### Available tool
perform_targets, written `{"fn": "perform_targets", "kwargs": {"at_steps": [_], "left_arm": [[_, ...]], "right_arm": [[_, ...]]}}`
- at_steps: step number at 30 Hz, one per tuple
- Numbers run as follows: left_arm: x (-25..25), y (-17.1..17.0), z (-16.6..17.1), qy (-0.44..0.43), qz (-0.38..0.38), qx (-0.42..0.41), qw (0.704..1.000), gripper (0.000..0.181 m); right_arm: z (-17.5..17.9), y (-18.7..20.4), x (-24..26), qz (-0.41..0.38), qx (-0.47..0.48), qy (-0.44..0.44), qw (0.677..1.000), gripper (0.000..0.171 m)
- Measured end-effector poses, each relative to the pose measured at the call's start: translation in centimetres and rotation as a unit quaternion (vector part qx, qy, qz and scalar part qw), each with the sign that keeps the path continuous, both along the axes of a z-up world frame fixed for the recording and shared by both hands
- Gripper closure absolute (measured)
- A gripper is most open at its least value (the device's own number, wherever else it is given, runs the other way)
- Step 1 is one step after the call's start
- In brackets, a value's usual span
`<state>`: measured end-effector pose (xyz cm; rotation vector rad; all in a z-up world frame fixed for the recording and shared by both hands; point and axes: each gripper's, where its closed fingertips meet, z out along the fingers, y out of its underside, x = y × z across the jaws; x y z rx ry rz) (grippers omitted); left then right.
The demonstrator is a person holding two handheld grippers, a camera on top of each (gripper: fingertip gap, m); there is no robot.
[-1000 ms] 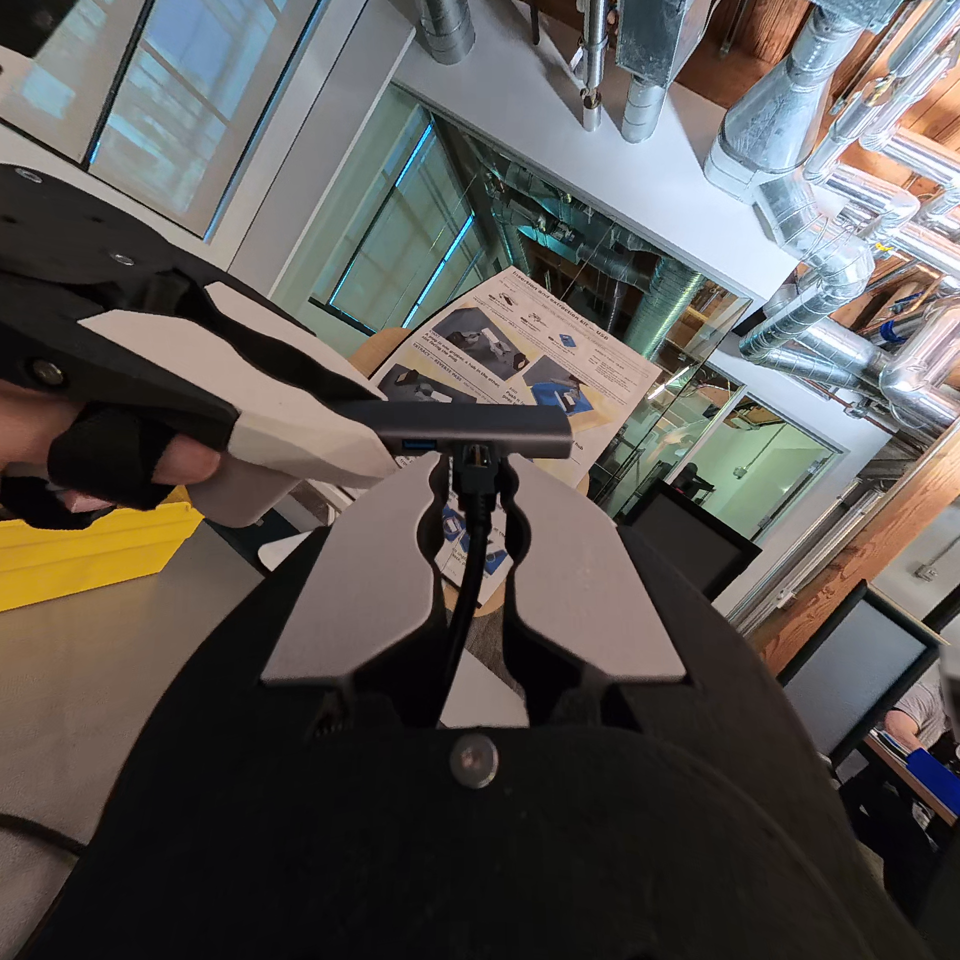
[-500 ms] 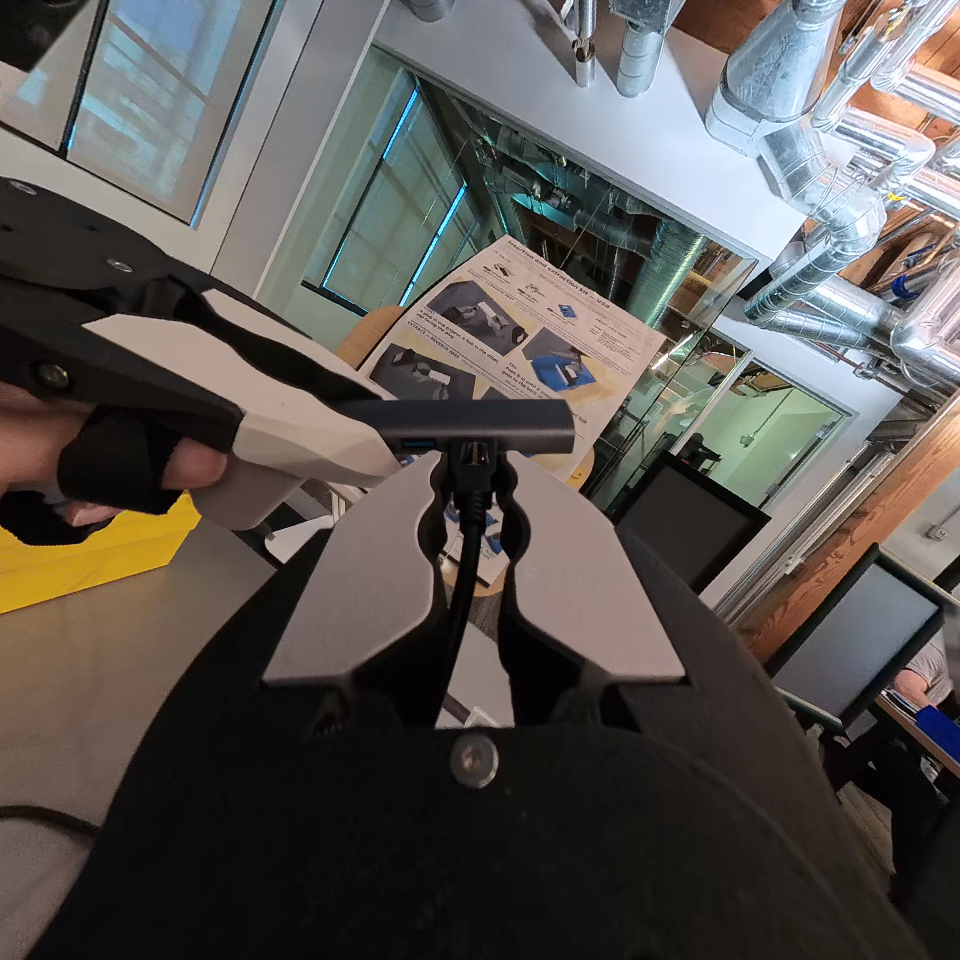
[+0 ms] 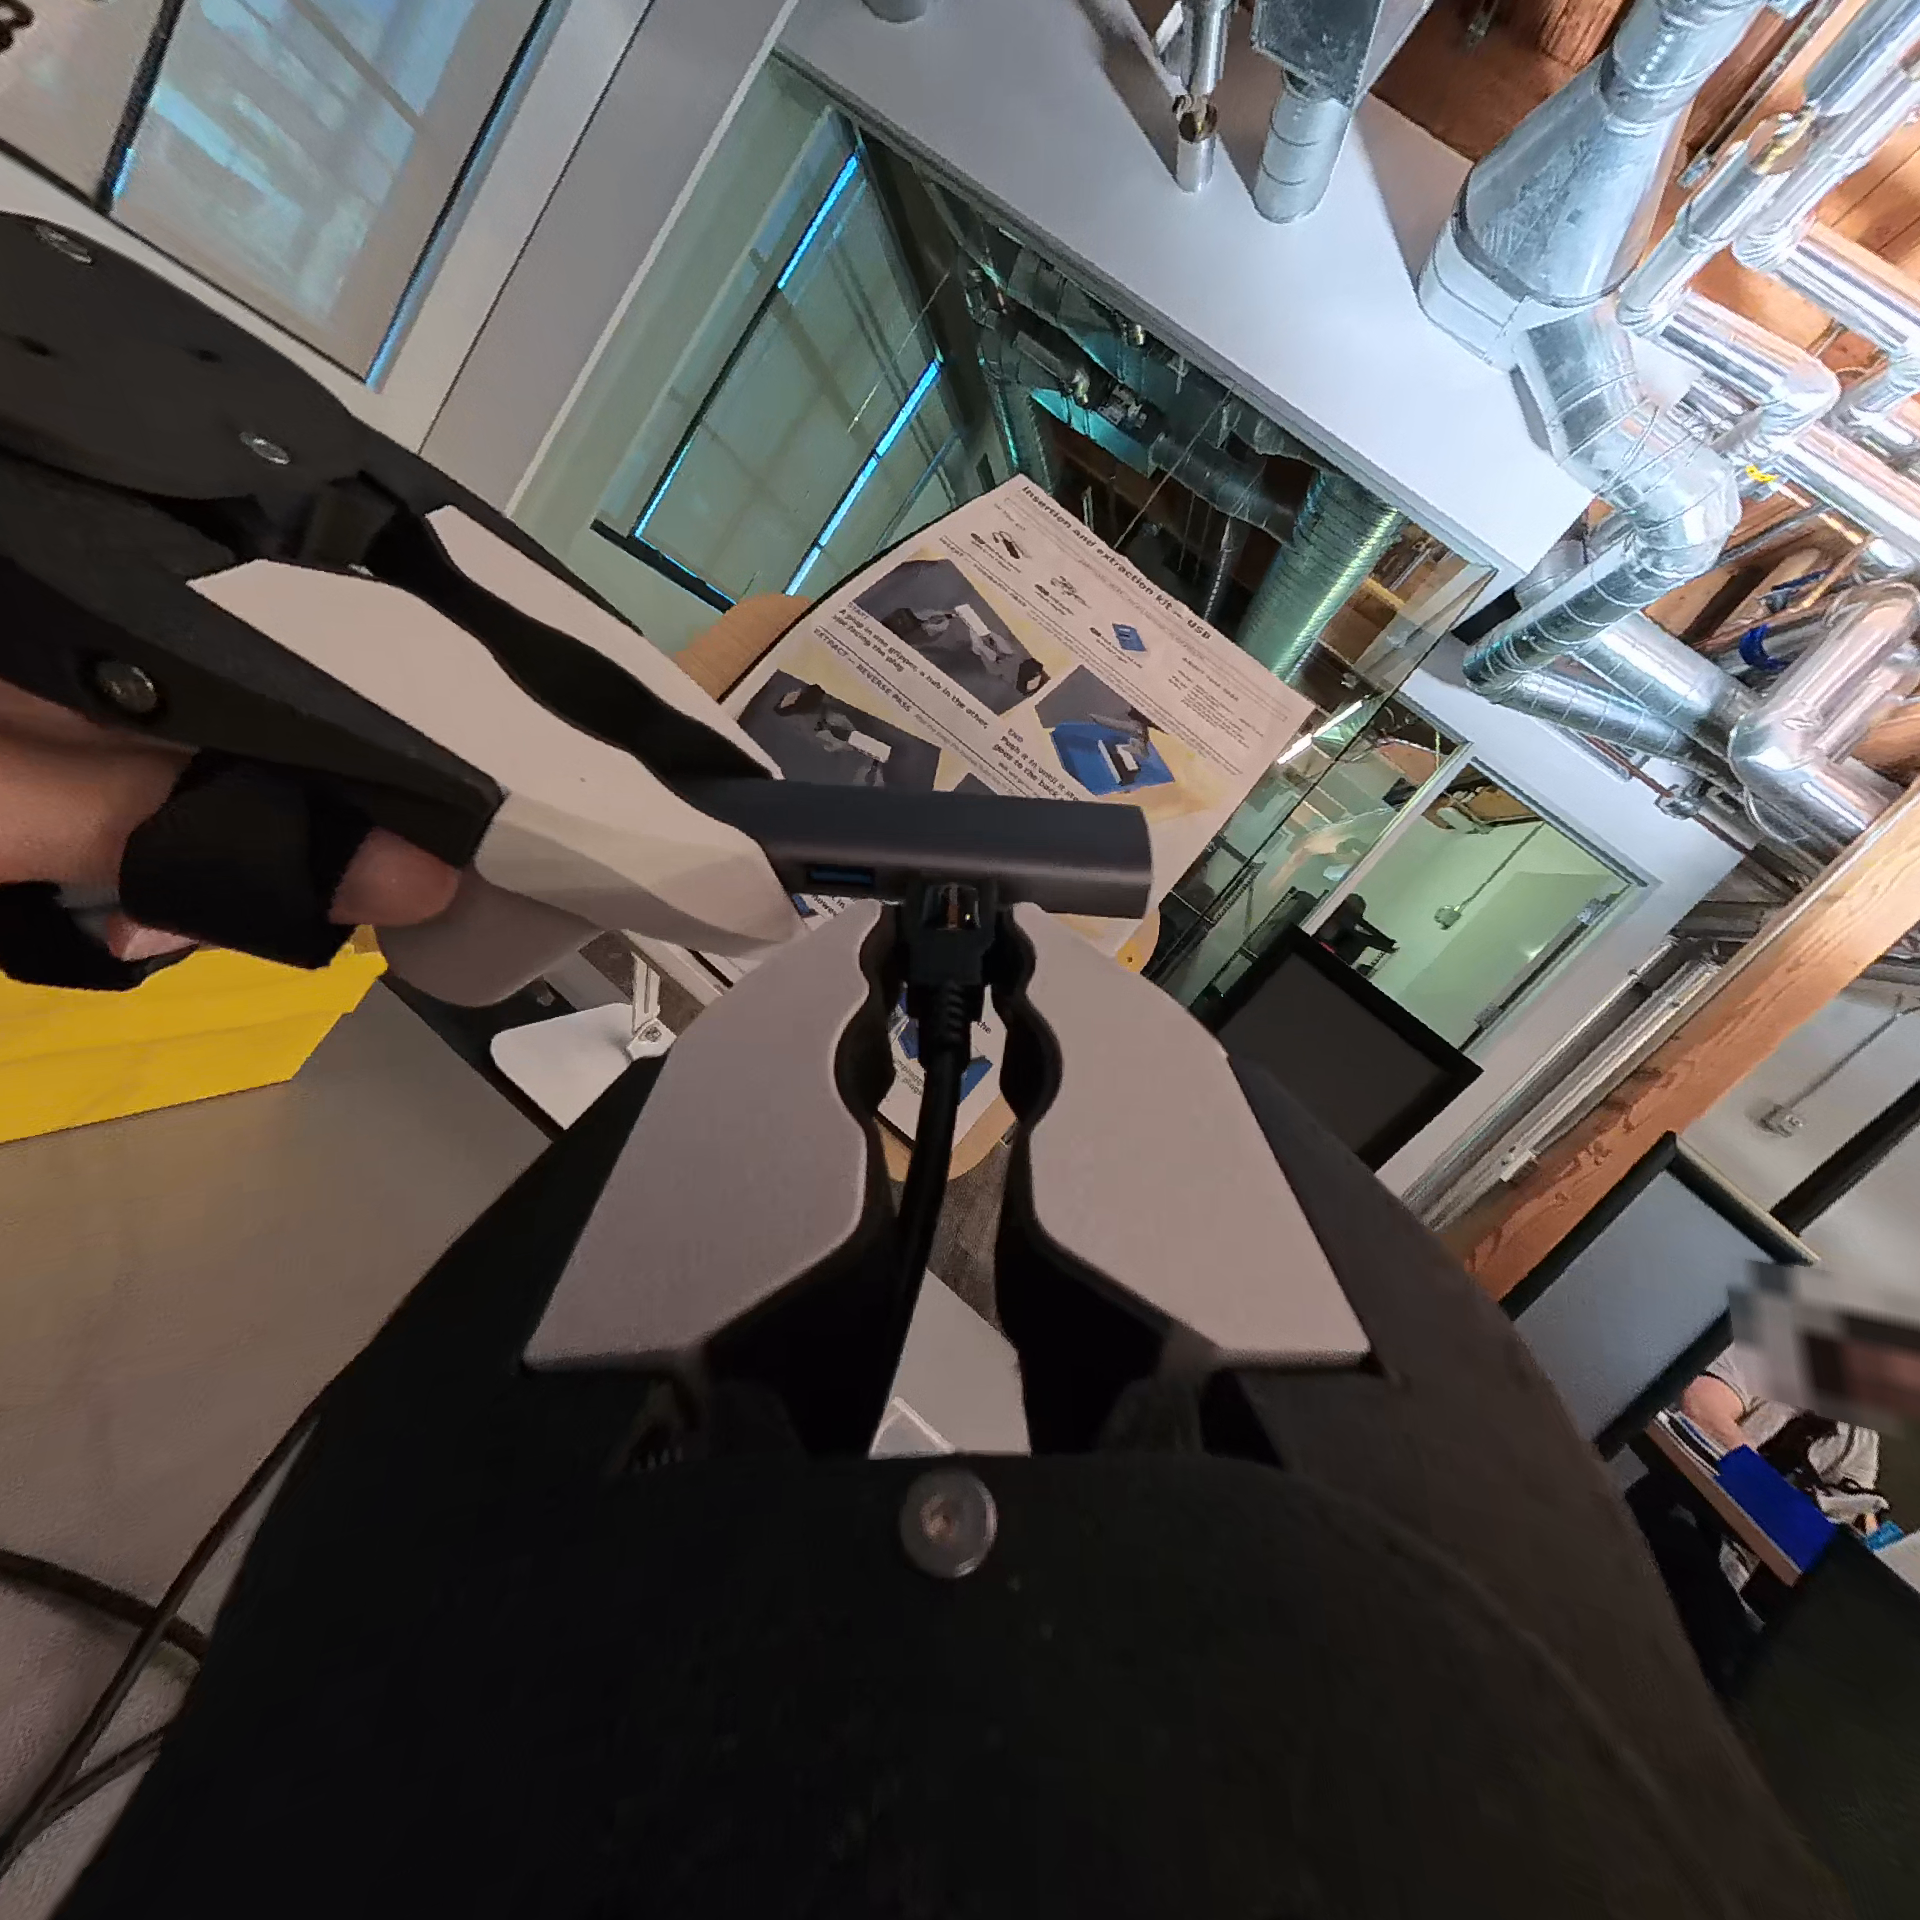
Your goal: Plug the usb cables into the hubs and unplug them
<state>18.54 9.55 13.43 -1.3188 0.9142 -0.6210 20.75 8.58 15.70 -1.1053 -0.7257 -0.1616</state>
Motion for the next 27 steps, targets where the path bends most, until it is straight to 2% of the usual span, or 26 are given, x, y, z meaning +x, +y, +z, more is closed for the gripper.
{"fn": "perform_targets", "kwargs": {"at_steps": [5, 14, 21, 27], "left_arm": [[0.07, 0.22, 0.14, 0.003, 0.020, 0.012, 1.000, 0.148], [-0.18, -0.23, 0.46, 0.005, 0.007, 0.017, 1.000, 0.148], [-0.22, 0.07, 0.47, 0.007, 0.023, 0.017, 1.000, 0.148], [-0.37, 0.12, 0.39, 0.007, 0.014, 0.013, 1.000, 0.148]], "right_arm": [[0.05, 0.19, 0.18, -0.023, -0.001, 0.032, 0.999, 0.153], [0.45, -0.49, -0.13, 0.008, 0.014, 0.012, 1.000, 0.153], [0.37, -0.16, -0.04, -0.023, 0.014, 0.027, 0.999, 0.153], [0.33, -0.27, -0.21, -0.008, 0.020, 0.019, 1.000, 0.153]]}}
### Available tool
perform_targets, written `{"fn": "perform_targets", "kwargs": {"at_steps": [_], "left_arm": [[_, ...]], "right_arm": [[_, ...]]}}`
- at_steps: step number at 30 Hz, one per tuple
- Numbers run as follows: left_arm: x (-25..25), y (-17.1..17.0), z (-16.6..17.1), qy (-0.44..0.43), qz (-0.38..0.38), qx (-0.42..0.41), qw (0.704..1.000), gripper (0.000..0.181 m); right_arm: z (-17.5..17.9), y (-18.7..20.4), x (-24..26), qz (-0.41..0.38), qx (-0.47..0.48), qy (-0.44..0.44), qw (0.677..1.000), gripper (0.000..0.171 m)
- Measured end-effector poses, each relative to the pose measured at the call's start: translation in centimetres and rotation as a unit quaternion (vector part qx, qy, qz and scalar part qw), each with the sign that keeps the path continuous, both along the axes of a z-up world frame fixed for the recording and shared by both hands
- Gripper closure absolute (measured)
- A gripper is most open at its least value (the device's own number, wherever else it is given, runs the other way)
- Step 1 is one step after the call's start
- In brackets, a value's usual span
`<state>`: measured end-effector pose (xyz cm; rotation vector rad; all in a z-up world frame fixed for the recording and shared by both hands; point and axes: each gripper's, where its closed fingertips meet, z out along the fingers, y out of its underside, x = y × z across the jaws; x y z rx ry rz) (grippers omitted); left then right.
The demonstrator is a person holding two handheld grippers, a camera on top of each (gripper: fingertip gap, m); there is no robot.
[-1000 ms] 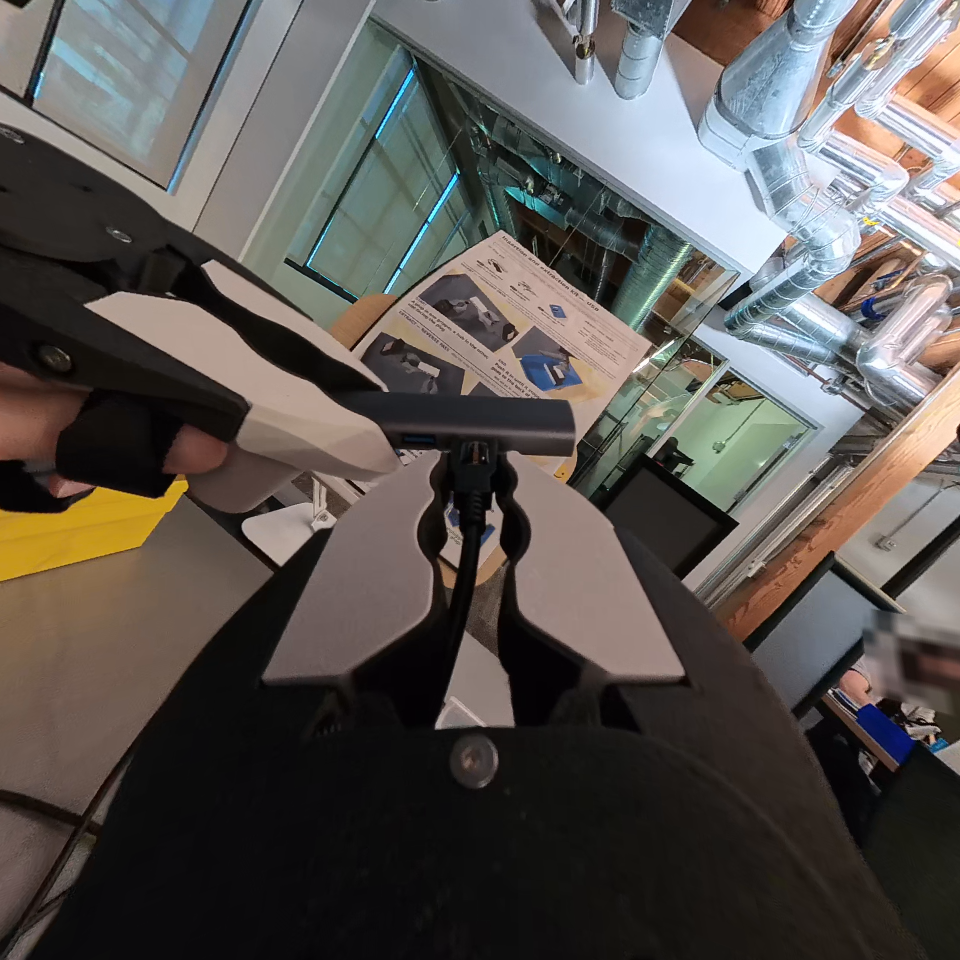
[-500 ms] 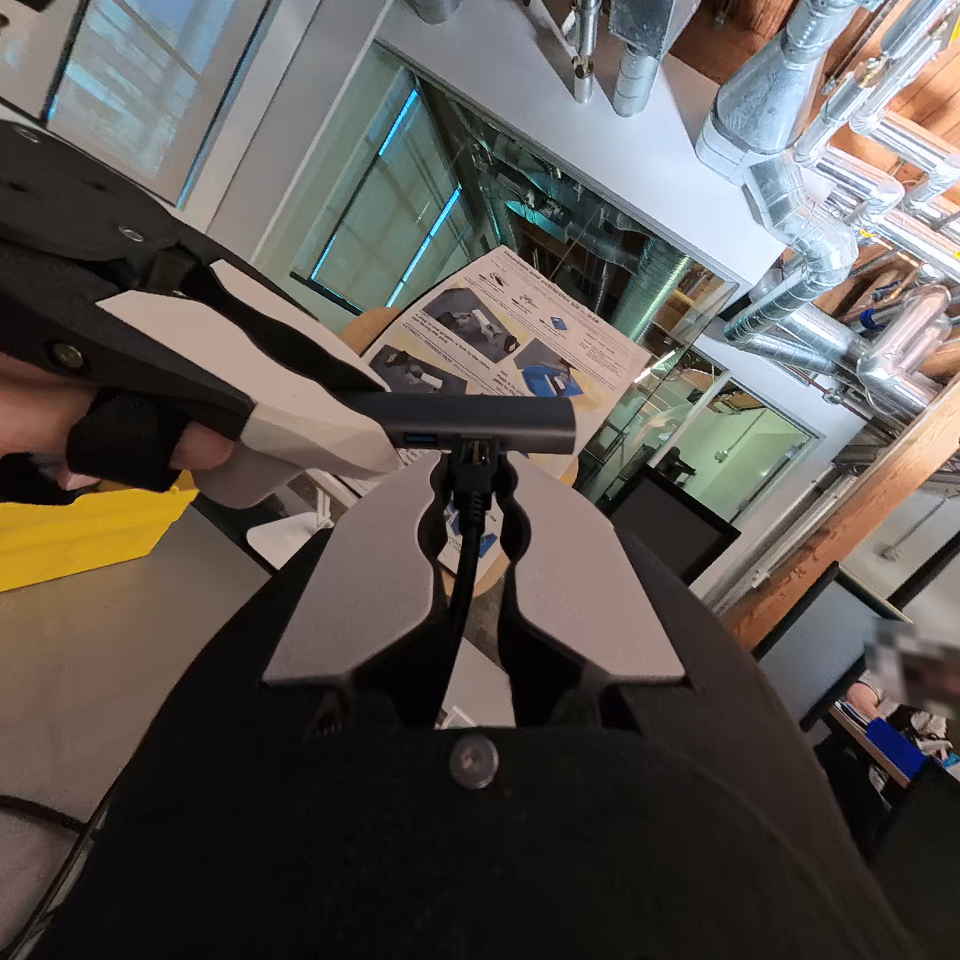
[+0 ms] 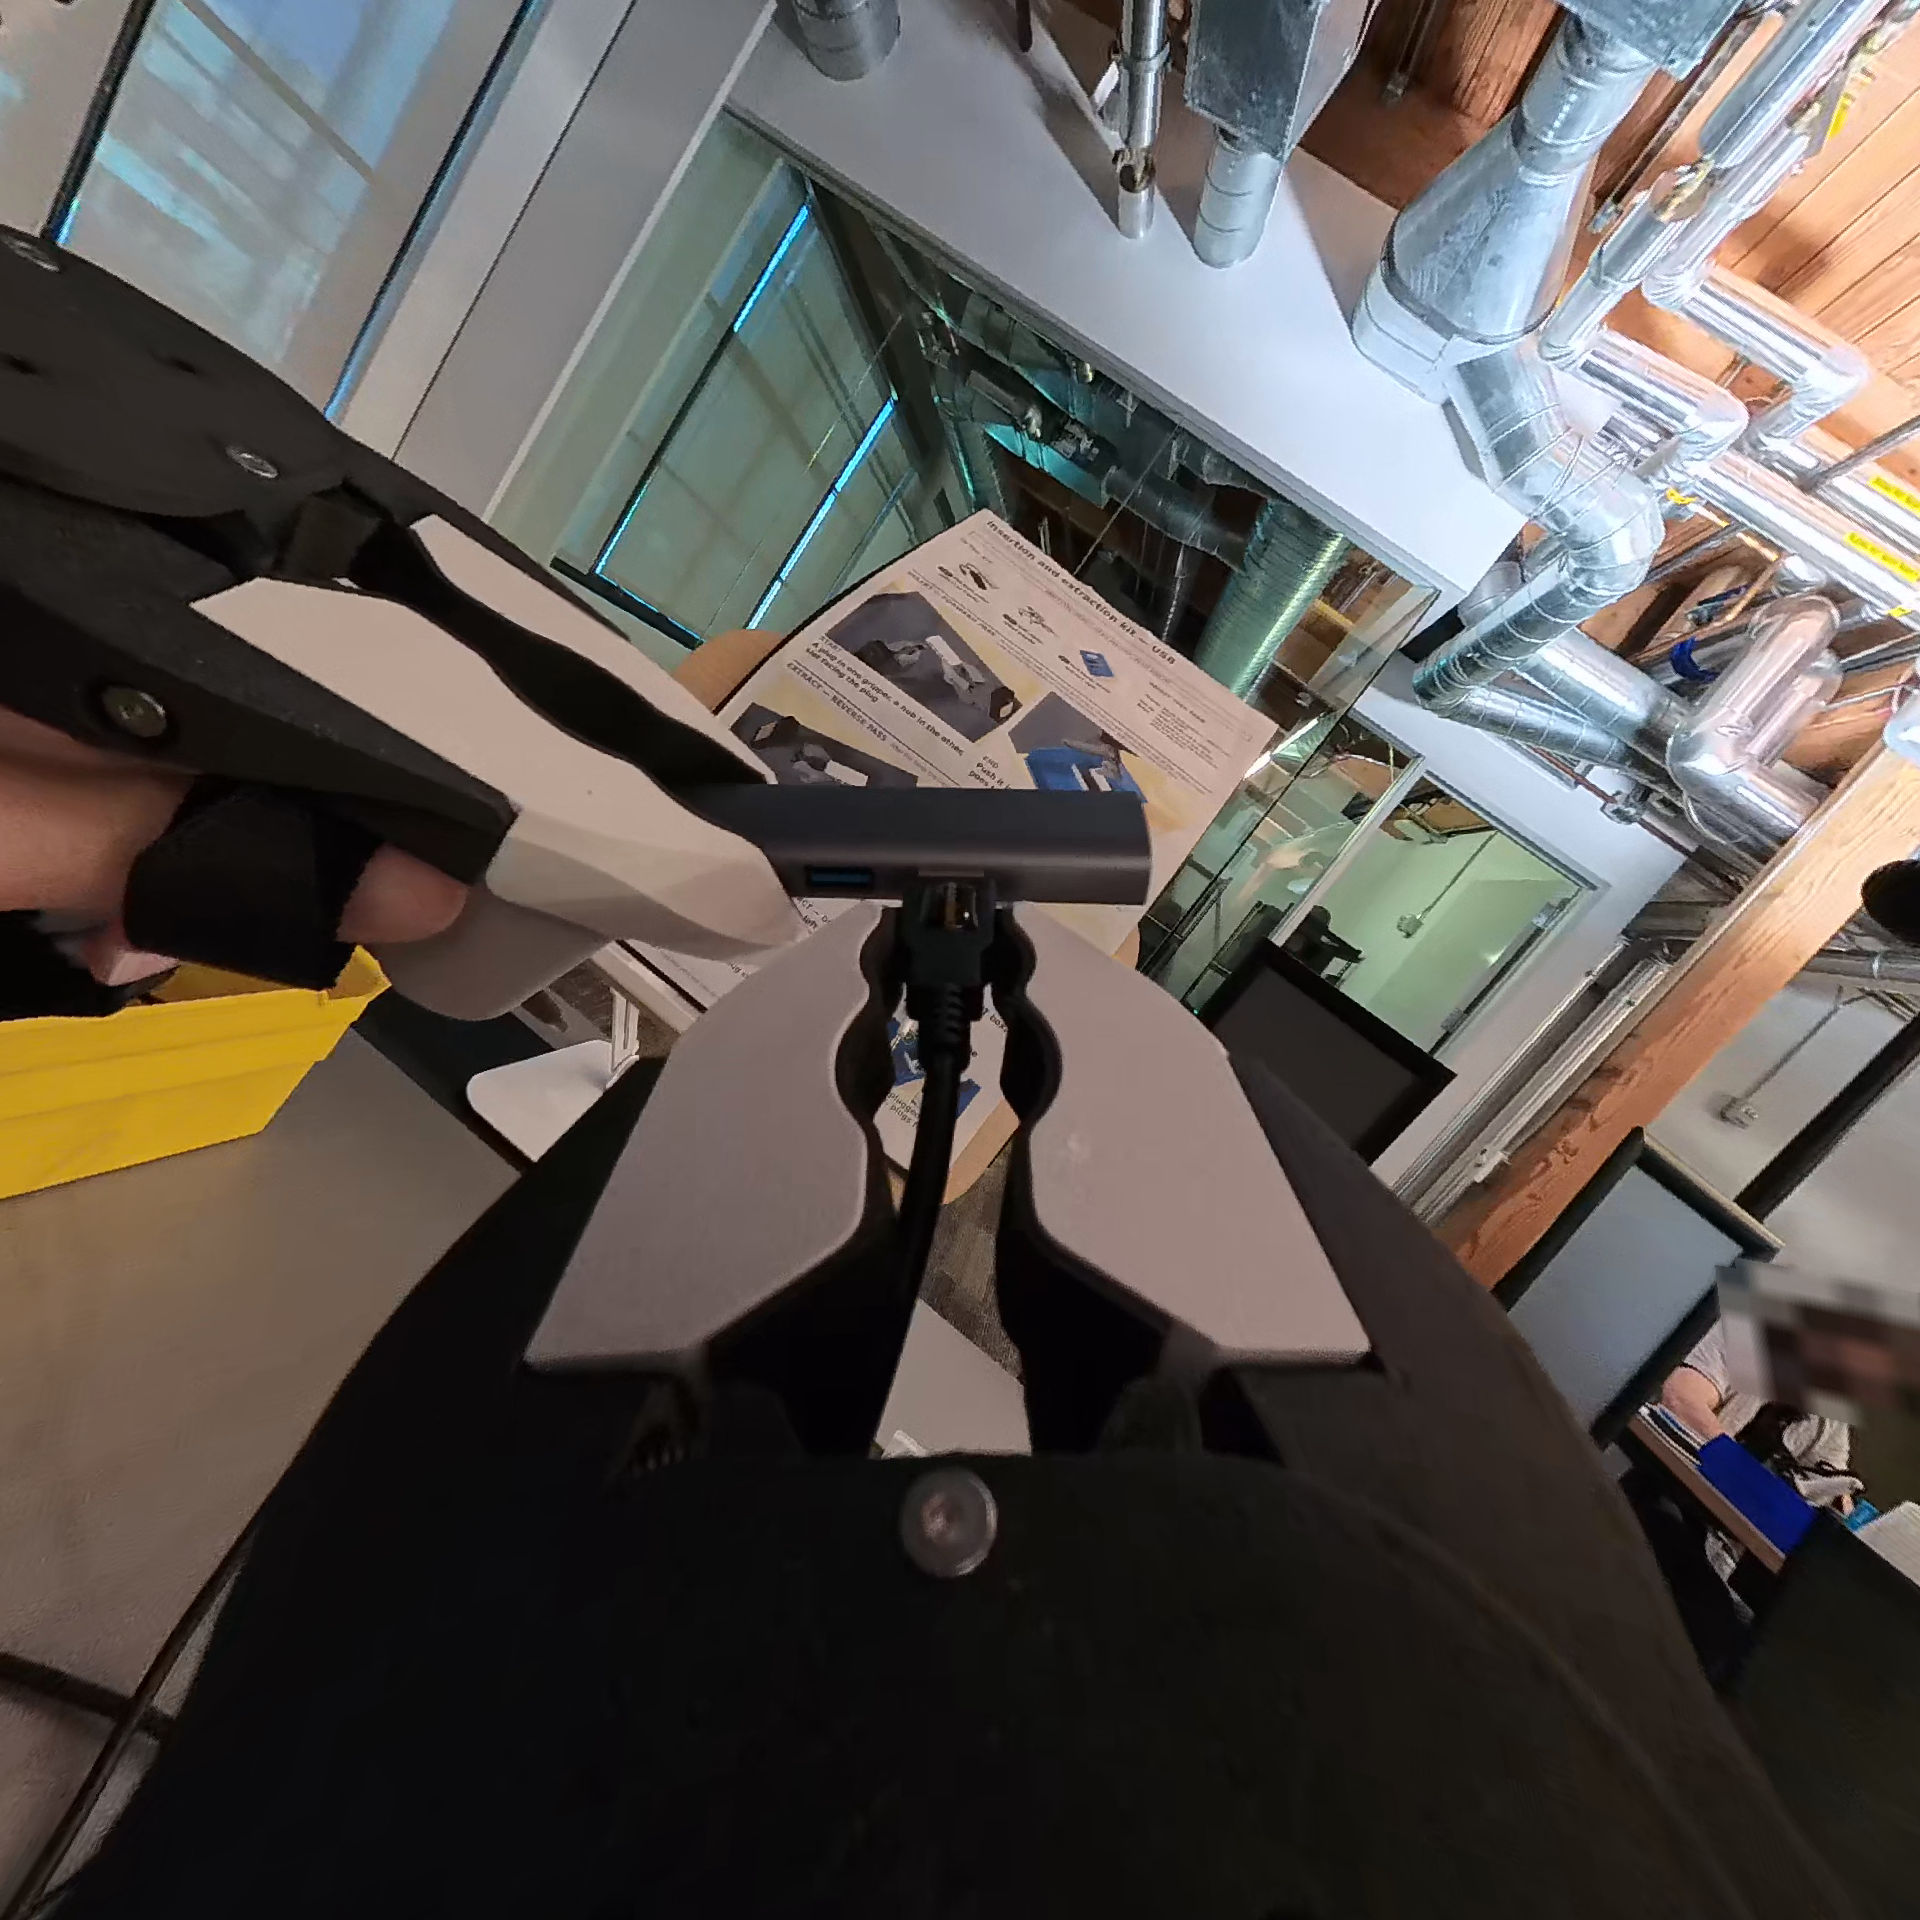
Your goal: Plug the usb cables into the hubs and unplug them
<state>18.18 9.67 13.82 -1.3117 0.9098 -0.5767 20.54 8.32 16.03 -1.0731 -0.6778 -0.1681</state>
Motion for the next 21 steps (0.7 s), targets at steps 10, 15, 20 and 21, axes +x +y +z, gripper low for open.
{"fn": "perform_targets", "kwargs": {"at_steps": [10, 15, 20, 21], "left_arm": [[-4.5, 0.7, 2.4, -0.087, 0.018, 0.002, 0.996, 0.149], [-4.1, 0.8, 1.4, -0.034, 0.041, 0.010, 0.999, 0.149], [-5.1, -1.1, 2.8, -0.056, 0.007, 0.003, 0.998, 0.149], [-5.5, -1.5, 3.2, -0.058, 0.007, 0.010, 0.998, 0.149]], "right_arm": [[0.9, -1.3, -0.4, 0.030, 0.014, 0.007, 0.999, 0.153], [-0.1, -0.6, -0.7, 0.060, -0.030, -0.007, 0.998, 0.153], [-5.1, -0.4, -2.7, 0.184, -0.225, 0.000, 0.957, 0.153], [-6.4, -1.2, -3.7, 0.219, -0.265, 0.006, 0.939, 0.154]]}}
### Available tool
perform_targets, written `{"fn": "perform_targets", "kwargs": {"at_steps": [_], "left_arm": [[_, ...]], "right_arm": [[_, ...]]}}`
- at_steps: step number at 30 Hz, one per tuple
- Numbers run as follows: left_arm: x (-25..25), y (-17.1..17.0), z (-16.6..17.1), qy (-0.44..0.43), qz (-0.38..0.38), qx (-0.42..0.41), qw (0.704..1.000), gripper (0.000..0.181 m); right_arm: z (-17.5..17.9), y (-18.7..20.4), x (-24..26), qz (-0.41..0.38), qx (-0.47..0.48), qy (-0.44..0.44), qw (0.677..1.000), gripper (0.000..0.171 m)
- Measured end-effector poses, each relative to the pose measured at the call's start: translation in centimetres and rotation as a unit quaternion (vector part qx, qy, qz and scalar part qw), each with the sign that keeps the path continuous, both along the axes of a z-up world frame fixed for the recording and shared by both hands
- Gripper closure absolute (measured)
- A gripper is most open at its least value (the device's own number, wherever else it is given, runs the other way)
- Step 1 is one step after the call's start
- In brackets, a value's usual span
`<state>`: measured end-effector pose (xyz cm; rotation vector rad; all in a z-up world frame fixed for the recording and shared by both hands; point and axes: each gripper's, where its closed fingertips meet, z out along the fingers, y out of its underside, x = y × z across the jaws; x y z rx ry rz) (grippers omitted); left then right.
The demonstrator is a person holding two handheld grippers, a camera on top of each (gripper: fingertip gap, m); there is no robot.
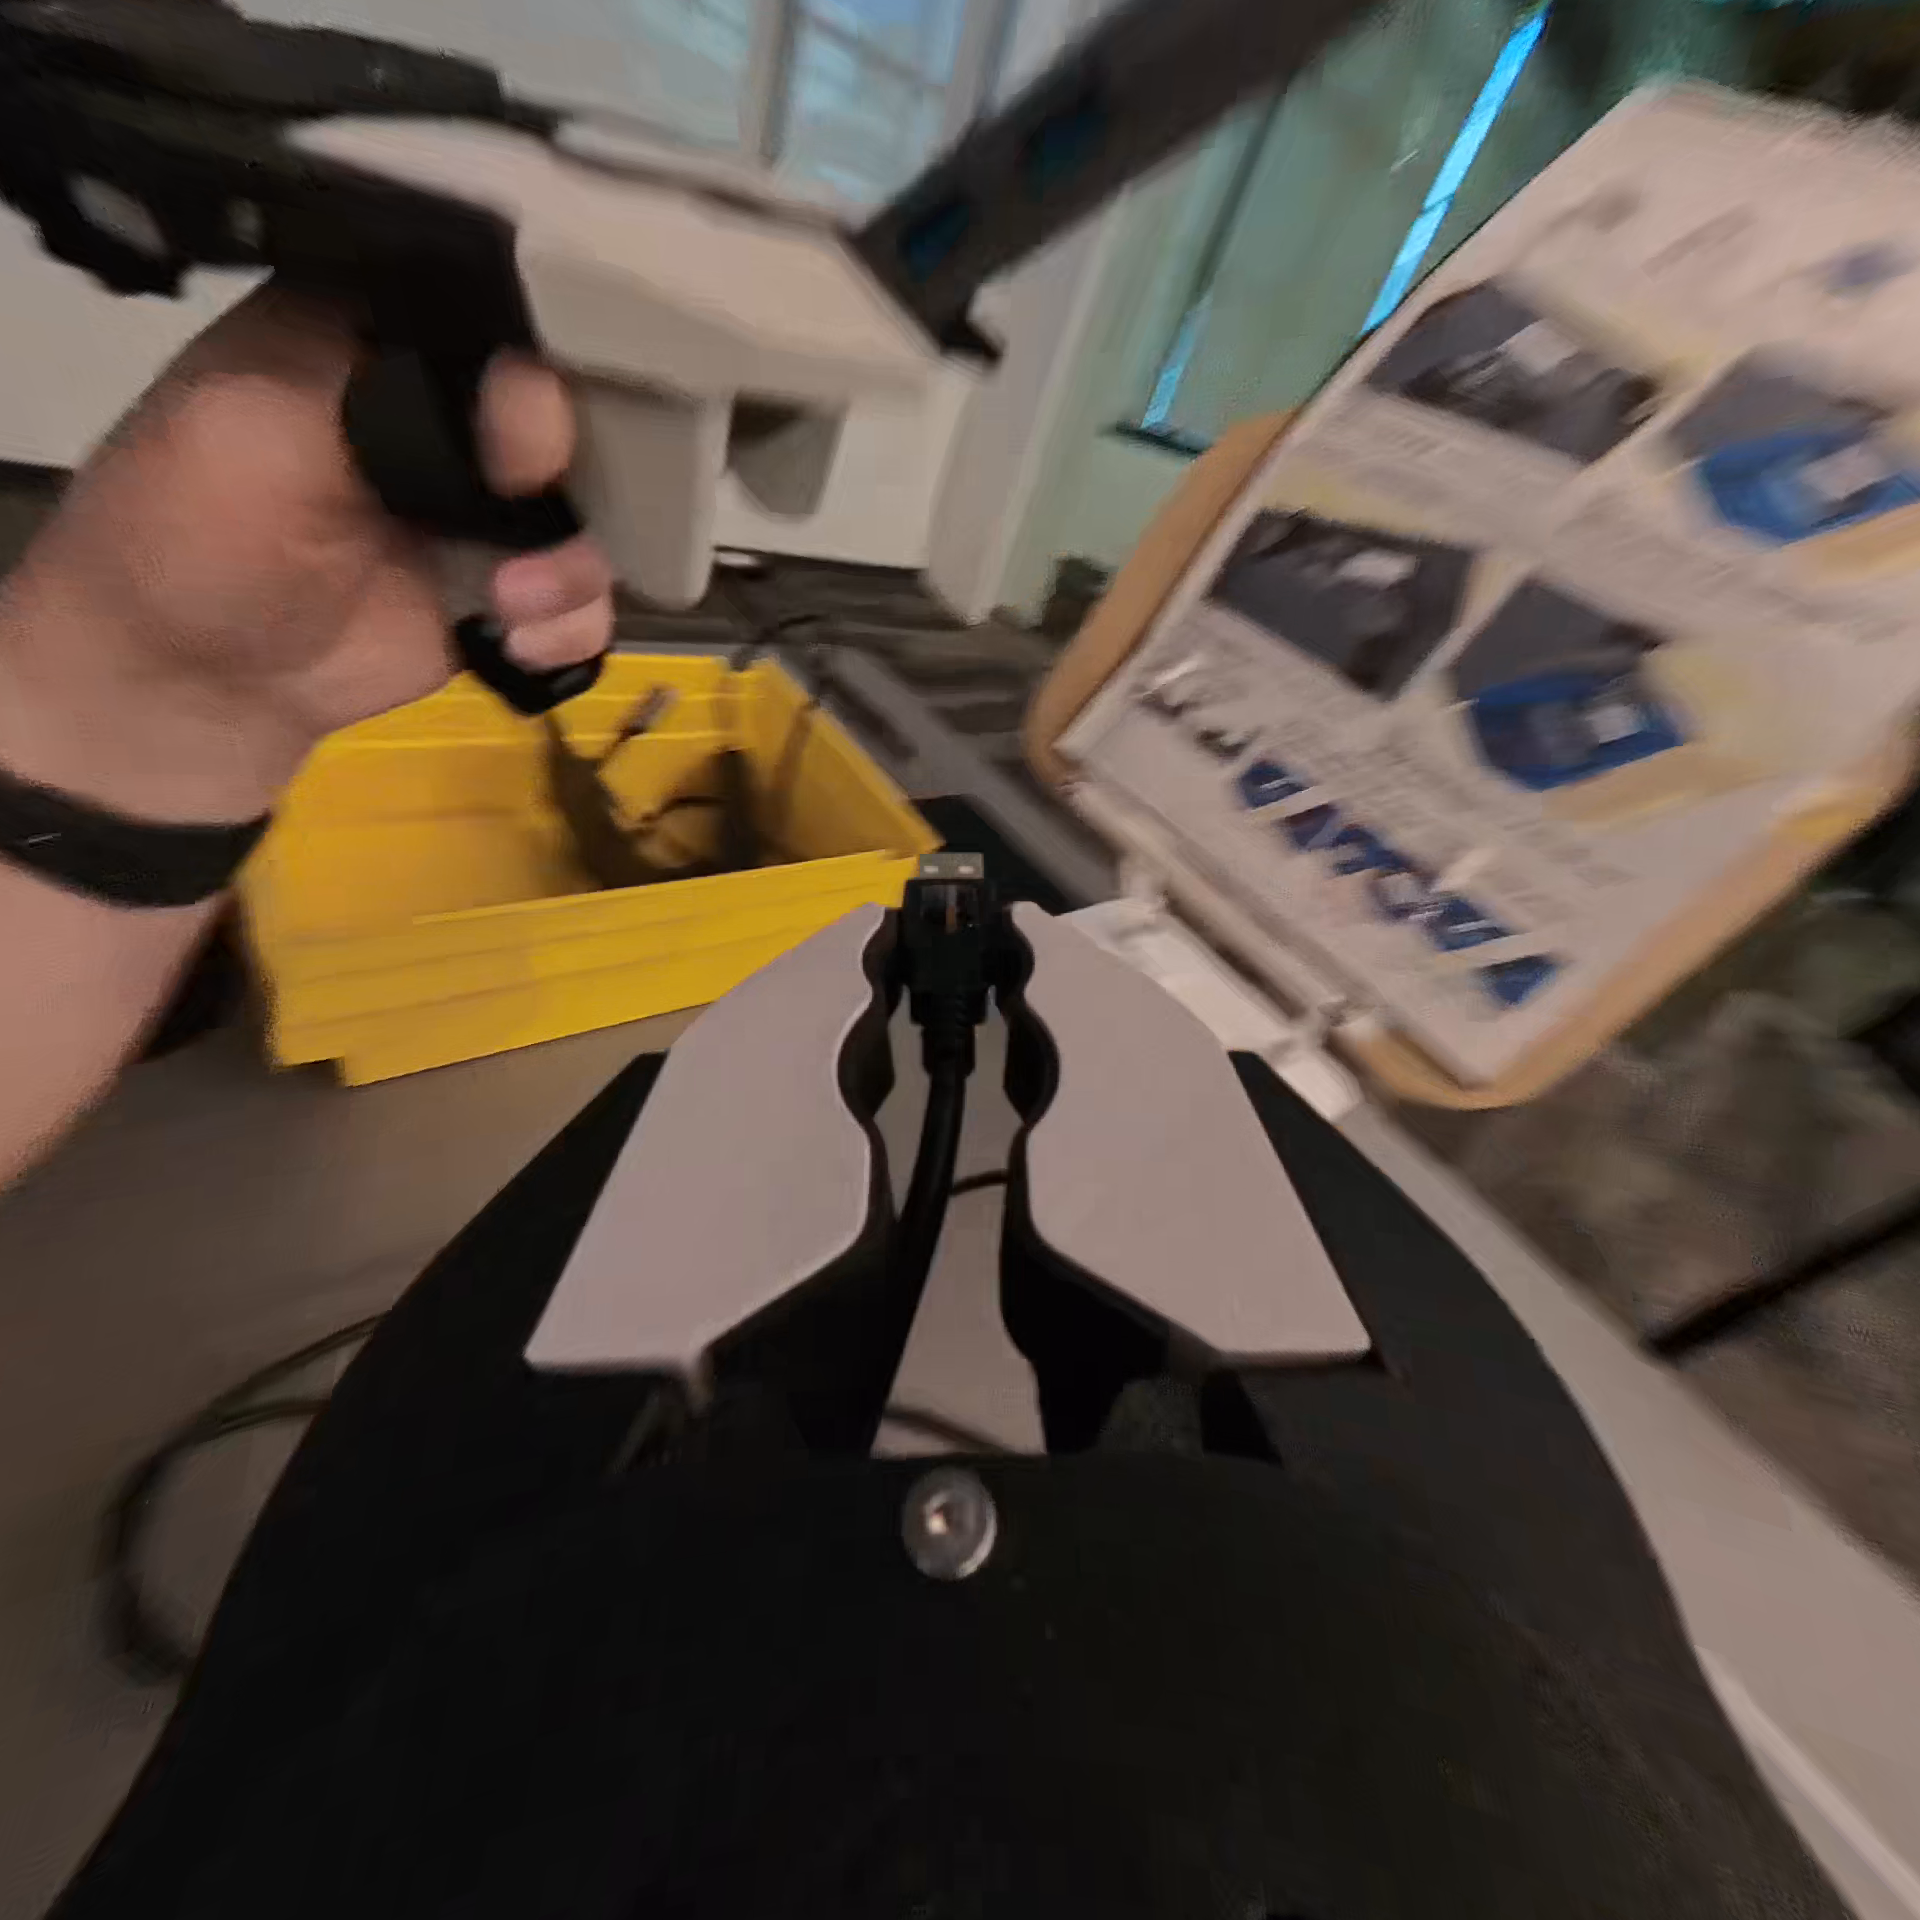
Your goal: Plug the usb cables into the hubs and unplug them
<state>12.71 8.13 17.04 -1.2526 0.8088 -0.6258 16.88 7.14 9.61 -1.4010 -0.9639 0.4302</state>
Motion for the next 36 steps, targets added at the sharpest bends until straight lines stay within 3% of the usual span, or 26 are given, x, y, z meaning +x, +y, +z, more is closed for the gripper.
{"fn": "perform_targets", "kwargs": {"at_steps": [4, 7, 11, 14, 20, 24, 26, 28, 30, 32, 36], "left_arm": [[-1.7, -1.3, 1.5, -0.015, 0.006, 0.023, 1.000, 0.149], [-2.3, -1.3, 1.6, -0.022, -0.006, 0.011, 1.000, 0.149], [-2.5, -0.5, 1.0, -0.016, -0.007, -0.004, 1.000, 0.149], [-2.6, -0.1, 0.6, -0.004, -0.011, -0.011, 1.000, 0.149], [-2.7, -0.2, 0.8, -0.023, -0.034, -0.023, 0.999, 0.150], [-3.2, -0.4, 1.1, -0.031, -0.035, -0.020, 0.999, 0.149], [-3.5, -0.6, 1.3, -0.034, -0.034, -0.017, 0.999, 0.149], [-3.8, -0.8, 1.4, -0.036, -0.034, -0.015, 0.999, 0.150], [-4.1, -0.8, 1.4, -0.037, -0.035, -0.018, 0.999, 0.149], [-4.3, -0.6, 1.3, -0.038, -0.034, -0.022, 0.998, 0.150], [-4.2, -0.5, 1.3, -0.039, -0.036, -0.025, 0.998, 0.149]], "right_arm": [[-9.2, -3.1, -3.4, 0.093, -0.140, -0.063, 0.984, 0.153], [-16.8, -4.1, -5.1, 0.096, -0.196, -0.164, 0.962, 0.153], [-20.5, -5.8, -6.6, 0.123, -0.222, -0.192, 0.948, 0.153], [-21.1, -7.0, -7.2, 0.154, -0.230, -0.185, 0.943, 0.150], [-20.5, -10.3, -9.3, 0.231, -0.228, -0.179, 0.929, 0.123], [-13.1, -10.6, -10.8, 0.265, -0.164, -0.064, 0.948, 0.103], [-8.8, -10.0, -9.8, 0.258, -0.131, -0.017, 0.957, 0.103], [-6.4, -10.5, -7.9, 0.268, -0.101, -0.028, 0.958, 0.104], [-8.1, -12.0, -5.8, 0.298, -0.098, -0.125, 0.941, 0.105], [-12.7, -13.5, -3.6, 0.311, -0.138, -0.240, 0.909, 0.104], [-19.7, -16.1, -1.8, 0.308, -0.234, -0.330, 0.861, 0.119]]}}
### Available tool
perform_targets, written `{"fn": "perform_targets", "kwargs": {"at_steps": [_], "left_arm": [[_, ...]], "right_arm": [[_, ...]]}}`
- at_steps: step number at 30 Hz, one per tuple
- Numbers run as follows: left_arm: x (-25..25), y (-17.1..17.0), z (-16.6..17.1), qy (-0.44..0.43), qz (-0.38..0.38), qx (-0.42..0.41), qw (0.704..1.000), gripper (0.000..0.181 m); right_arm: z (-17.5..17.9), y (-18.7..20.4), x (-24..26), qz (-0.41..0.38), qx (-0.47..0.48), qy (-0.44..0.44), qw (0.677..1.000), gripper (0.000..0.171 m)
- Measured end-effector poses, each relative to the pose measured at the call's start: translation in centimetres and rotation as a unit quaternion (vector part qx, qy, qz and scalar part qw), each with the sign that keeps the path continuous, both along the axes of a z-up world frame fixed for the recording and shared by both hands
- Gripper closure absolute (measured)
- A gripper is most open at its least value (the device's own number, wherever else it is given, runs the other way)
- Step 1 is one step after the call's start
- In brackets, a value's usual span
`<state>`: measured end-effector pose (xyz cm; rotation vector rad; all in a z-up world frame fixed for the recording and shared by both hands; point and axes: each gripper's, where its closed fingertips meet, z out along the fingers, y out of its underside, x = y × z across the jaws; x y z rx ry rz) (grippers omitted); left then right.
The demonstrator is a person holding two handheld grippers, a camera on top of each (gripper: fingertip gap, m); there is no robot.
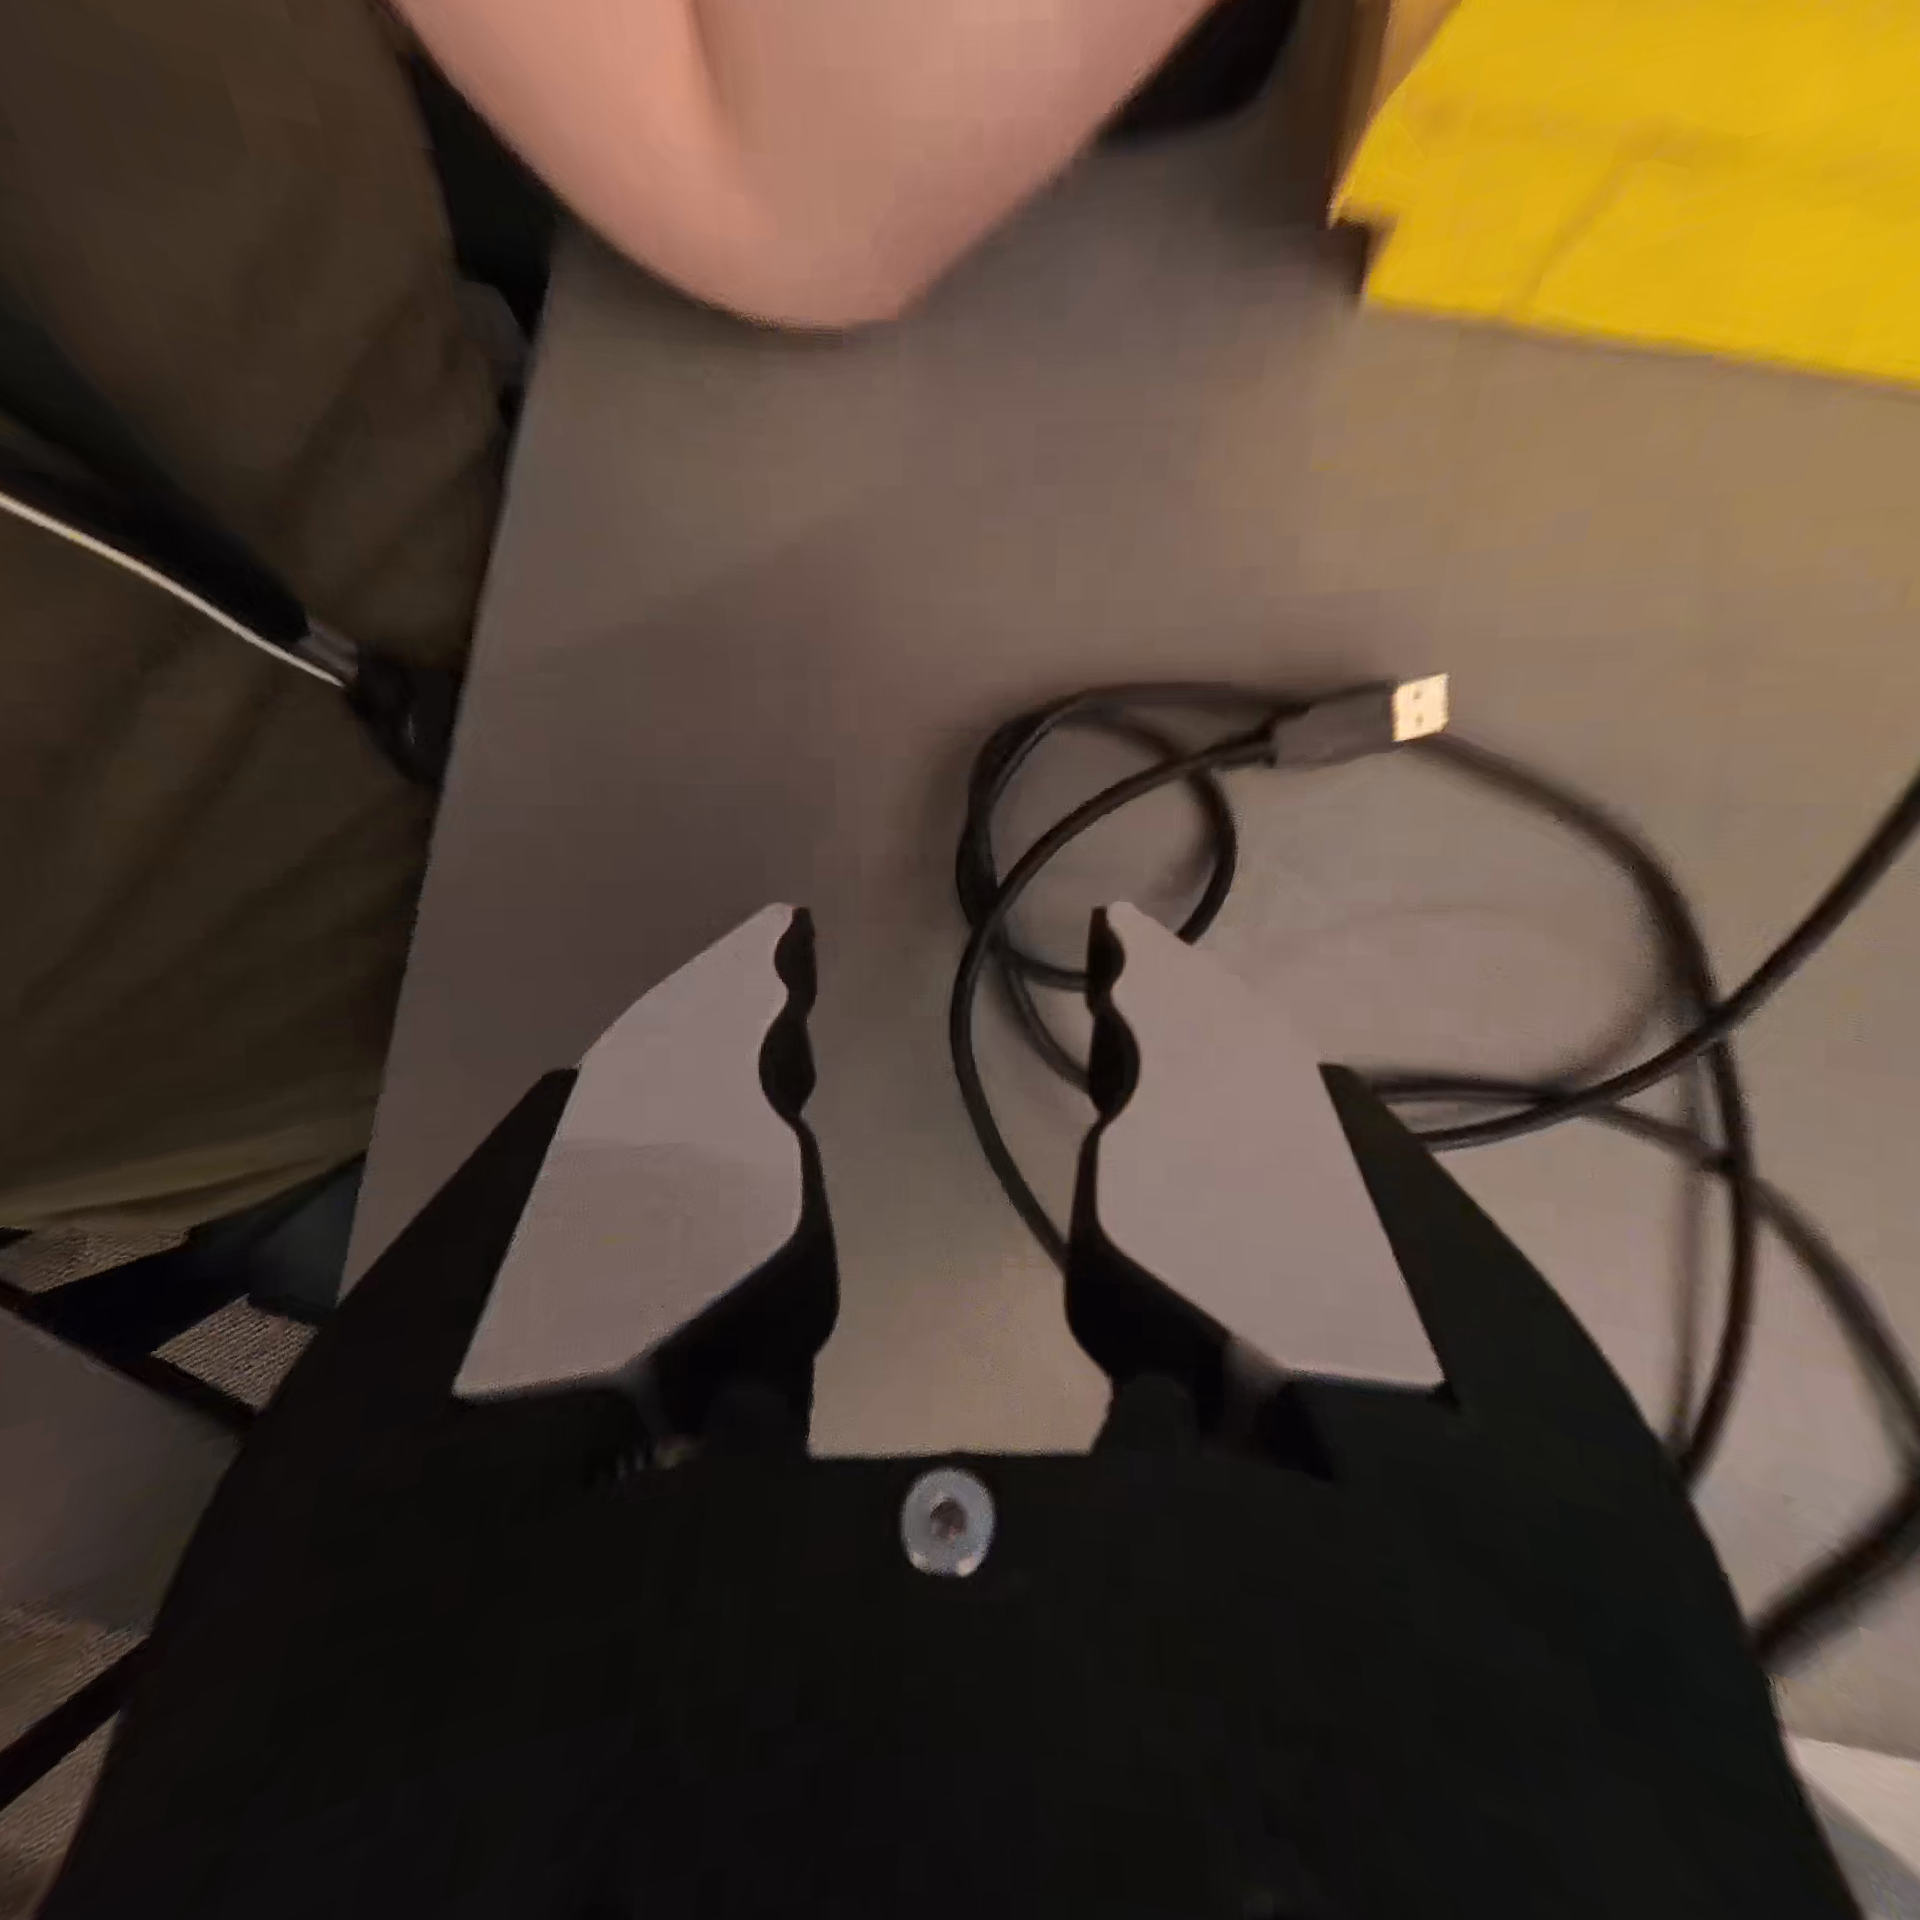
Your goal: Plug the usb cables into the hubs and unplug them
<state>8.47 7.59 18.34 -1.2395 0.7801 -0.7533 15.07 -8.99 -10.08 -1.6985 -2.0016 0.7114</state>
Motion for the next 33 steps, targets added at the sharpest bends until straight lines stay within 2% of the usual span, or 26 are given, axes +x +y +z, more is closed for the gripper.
{"fn": "perform_targets", "kwargs": {"at_steps": [3, 8, 10, 11, 15, 17, 20, 24, 28, 33], "left_arm": [[0.3, -0.2, -0.1, 0.008, 0.001, 0.002, 1.000, 0.149], [0.7, -0.2, -0.5, 0.026, 0.005, 0.002, 1.000, 0.149], [0.9, -0.1, -0.6, 0.027, 0.004, 0.000, 1.000, 0.150], [1.0, -0.1, -0.6, 0.027, 0.002, -0.001, 1.000, 0.150], [1.5, -0.2, -0.8, 0.036, 0.001, 0.001, 0.999, 0.149], [1.5, -0.3, -0.8, 0.040, 0.004, 0.004, 0.999, 0.149], [1.3, -0.4, -0.6, 0.038, 0.009, 0.008, 0.999, 0.150], [0.7, 0.2, -1.0, 0.038, 0.014, -0.007, 0.999, 0.150], [0.2, 0.4, -1.0, 0.030, 0.014, -0.016, 0.999, 0.149], [0.0, 0.2, -0.8, 0.027, 0.013, -0.013, 0.999, 0.150]], "right_arm": [[-2.3, 1.2, 0.1, -0.044, 0.026, -0.033, 0.998, 0.121], [-5.7, 1.8, 1.1, -0.054, 0.041, -0.082, 0.994, 0.120], [-5.7, 1.6, 0.8, -0.065, 0.017, -0.074, 0.995, 0.142], [-5.6, 1.5, 0.8, -0.060, 0.015, -0.073, 0.995, 0.161], [-5.5, 1.6, 0.4, -0.047, 0.045, -0.064, 0.996, 0.164], [-4.3, 1.4, -0.4, -0.049, 0.041, -0.032, 0.997, 0.165], [0.0, 2.2, -0.9, -0.069, 0.048, 0.030, 0.996, 0.165], [9.4, 4.4, 0.8, -0.115, 0.051, 0.147, 0.981, 0.166], [19.5, 5.7, 4.5, -0.165, 0.050, 0.251, 0.952, 0.167], [28.5, 6.6, 10.3, -0.211, 0.092, 0.305, 0.924, 0.167]]}}
